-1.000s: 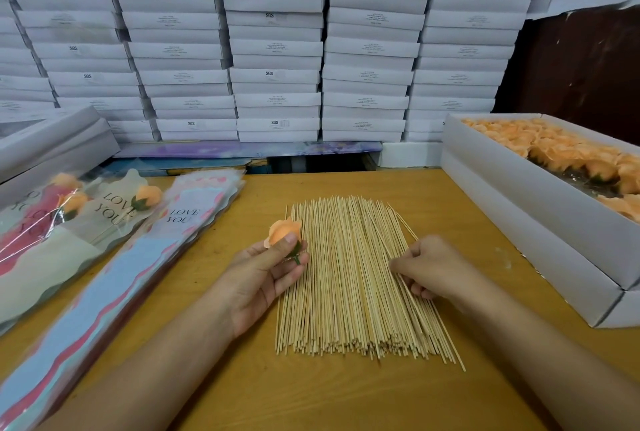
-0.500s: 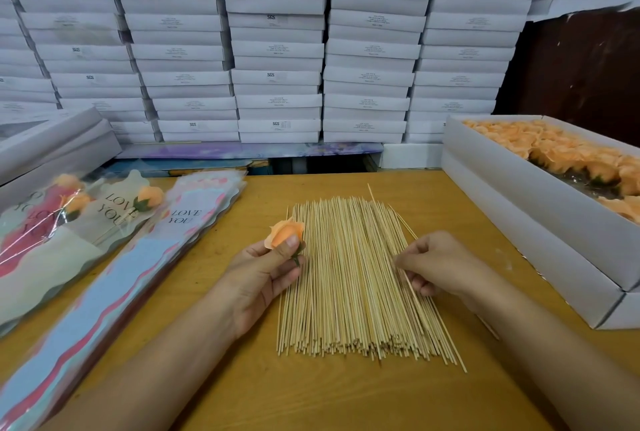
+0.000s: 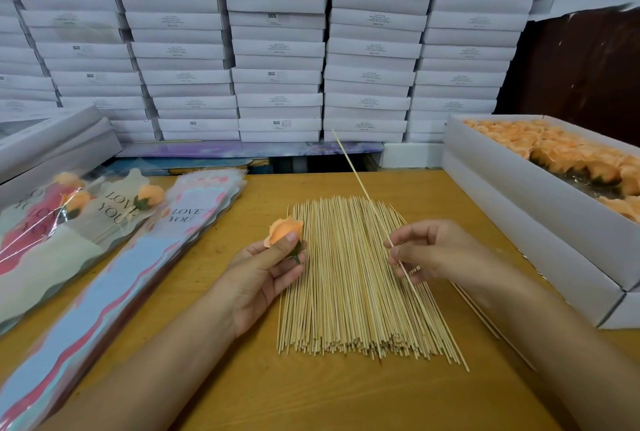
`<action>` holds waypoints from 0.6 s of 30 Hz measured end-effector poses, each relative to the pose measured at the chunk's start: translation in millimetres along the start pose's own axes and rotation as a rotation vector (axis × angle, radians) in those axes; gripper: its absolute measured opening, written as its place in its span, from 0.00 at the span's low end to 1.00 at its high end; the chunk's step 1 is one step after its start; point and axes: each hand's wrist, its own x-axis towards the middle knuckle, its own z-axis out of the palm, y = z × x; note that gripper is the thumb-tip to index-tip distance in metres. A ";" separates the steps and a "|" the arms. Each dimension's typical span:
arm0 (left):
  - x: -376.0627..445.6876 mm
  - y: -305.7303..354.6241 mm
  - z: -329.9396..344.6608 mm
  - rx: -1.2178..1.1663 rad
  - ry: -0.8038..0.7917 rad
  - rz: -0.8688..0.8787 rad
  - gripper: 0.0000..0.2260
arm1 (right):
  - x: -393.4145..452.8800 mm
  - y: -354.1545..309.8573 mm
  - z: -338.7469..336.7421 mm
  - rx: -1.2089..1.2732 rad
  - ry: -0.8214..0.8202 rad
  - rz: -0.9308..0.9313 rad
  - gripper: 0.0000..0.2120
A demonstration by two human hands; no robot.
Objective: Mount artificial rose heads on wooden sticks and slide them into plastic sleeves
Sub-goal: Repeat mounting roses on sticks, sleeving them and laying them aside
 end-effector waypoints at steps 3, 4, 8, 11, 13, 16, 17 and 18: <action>0.0 0.1 0.5 -0.012 -0.002 0.004 0.17 | -0.9 -0.5 0.3 -0.002 -0.008 -0.008 0.07; 0.2 0.3 0.5 -0.017 -0.006 0.003 0.15 | -1.3 -0.9 0.4 0.000 -0.010 -0.009 0.07; 2.0 2.6 -1.3 -0.058 -0.019 -0.008 0.07 | -4.6 -5.1 -5.0 0.005 -0.029 -0.038 0.08; 5.5 5.4 -2.3 -0.093 0.005 0.021 0.07 | -7.5 -7.2 -12.5 -0.077 -0.006 -0.064 0.09; 9.5 8.2 -2.3 -0.151 0.044 0.041 0.11 | -7.0 -6.7 -13.9 -0.176 0.017 -0.087 0.08; 15.0 12.7 -1.3 -0.201 0.075 0.060 0.16 | -4.9 -4.4 -11.7 -0.226 0.015 -0.114 0.05; 16.5 13.7 -1.5 -0.204 0.079 0.067 0.17 | -4.8 -3.4 -10.9 -0.237 -0.001 -0.119 0.05; 18.2 14.4 -1.7 -0.205 0.081 0.073 0.17 | -4.8 -3.0 -9.9 -0.251 -0.022 -0.123 0.06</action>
